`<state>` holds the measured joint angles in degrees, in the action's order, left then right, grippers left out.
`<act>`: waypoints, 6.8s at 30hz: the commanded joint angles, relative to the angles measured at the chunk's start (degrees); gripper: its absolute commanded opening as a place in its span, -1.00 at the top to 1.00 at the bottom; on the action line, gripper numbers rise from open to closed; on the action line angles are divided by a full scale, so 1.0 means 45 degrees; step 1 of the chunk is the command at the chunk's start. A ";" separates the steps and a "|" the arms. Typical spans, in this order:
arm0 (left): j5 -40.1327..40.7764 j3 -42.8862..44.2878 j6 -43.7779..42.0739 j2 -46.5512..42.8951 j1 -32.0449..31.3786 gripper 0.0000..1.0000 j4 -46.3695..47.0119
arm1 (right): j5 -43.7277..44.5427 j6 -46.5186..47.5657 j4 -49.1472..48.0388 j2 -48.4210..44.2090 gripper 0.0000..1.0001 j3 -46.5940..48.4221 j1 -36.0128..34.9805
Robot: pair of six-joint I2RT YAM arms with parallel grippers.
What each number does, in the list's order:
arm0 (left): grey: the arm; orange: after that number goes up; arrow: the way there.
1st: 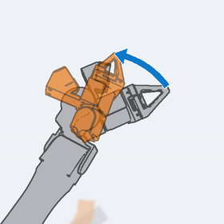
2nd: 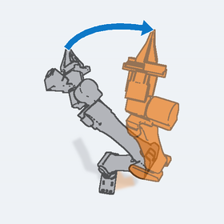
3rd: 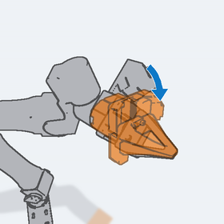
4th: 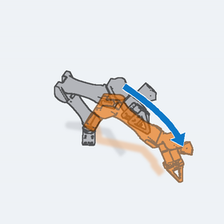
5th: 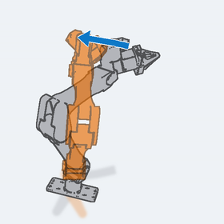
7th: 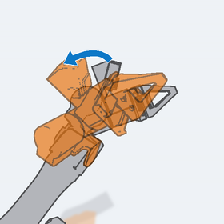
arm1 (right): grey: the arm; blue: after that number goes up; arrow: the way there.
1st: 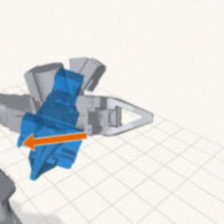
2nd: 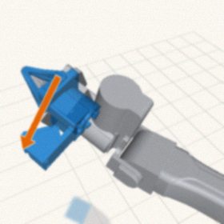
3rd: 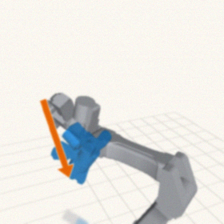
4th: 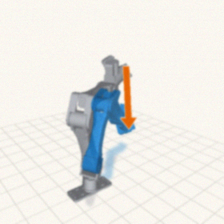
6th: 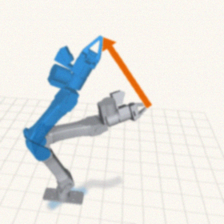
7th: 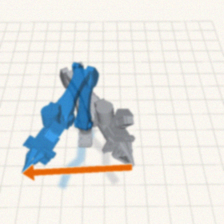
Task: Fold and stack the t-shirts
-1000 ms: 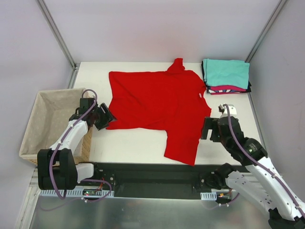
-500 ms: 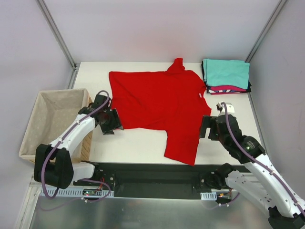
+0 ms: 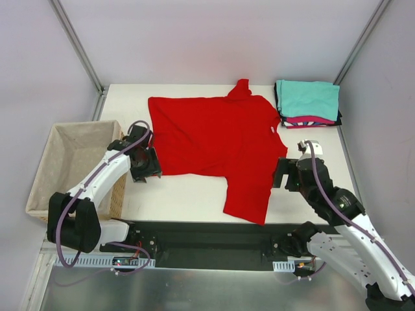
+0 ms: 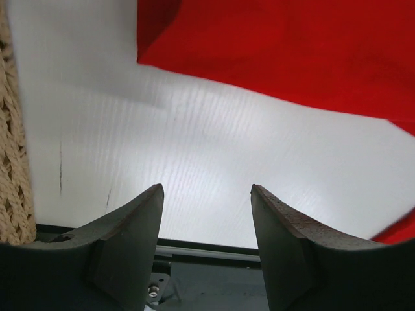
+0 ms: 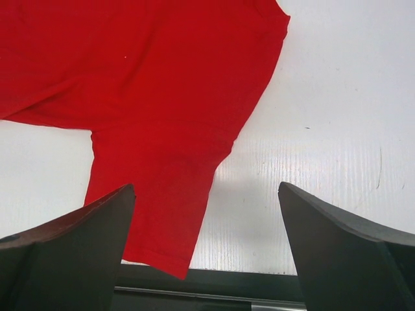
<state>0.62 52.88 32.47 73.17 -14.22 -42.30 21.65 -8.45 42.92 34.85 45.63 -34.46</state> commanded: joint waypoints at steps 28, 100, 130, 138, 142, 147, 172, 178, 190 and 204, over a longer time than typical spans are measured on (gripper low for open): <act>-0.0529 0.0045 -0.0047 -0.0634 -0.0239 -0.15 0.0494 | 0.2726 -0.1267 -0.1237 1.4460 -0.93 0.4684 0.1172; 0.1871 -0.2690 0.2608 0.0401 -0.0219 -0.19 0.2760 | 0.5736 -0.2283 0.3256 0.6572 -0.93 0.3904 -0.0741; 0.2010 -0.2845 0.3019 0.0596 -0.0024 -0.11 0.4303 | 0.5228 -0.1638 0.3120 0.5673 -0.93 0.3669 -0.0780; 0.2556 -0.3294 0.3273 0.1065 0.0034 -0.08 0.4342 | 0.5189 -0.1677 0.3334 0.5362 -0.93 0.3728 -0.0761; 0.2693 -0.3470 0.3429 0.1318 0.0210 -0.09 0.4342 | 0.5189 -0.1677 0.3451 0.5302 -0.93 0.3786 -0.0761; 0.2519 -0.3549 0.3488 0.1319 0.0503 -0.08 0.4362 | 0.5150 -0.1677 0.3529 0.5205 -0.93 0.3787 -0.0780; 0.1229 -0.3275 0.3468 0.2080 0.0542 0.39 0.5123 | 0.4349 -0.2380 0.3744 0.4443 -0.93 0.2849 -0.1171; 0.0975 -0.3334 0.3507 0.2471 0.0542 0.47 0.5494 | 0.4466 -0.2420 0.3978 0.4248 -0.93 0.2830 -0.1229; 0.0877 -0.3587 0.3410 0.2159 0.0542 1.00 0.5670 | 0.3355 -0.2907 0.3630 0.3877 -0.93 0.1603 -0.1502; 0.0663 -0.3686 0.3292 0.1631 0.0542 1.00 0.5748 | -0.2931 -0.3647 -0.1489 -0.0476 -0.98 -0.4219 -0.1620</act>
<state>4.82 38.15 47.59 80.75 -11.90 -12.80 18.26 -21.15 43.35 37.26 30.39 -41.50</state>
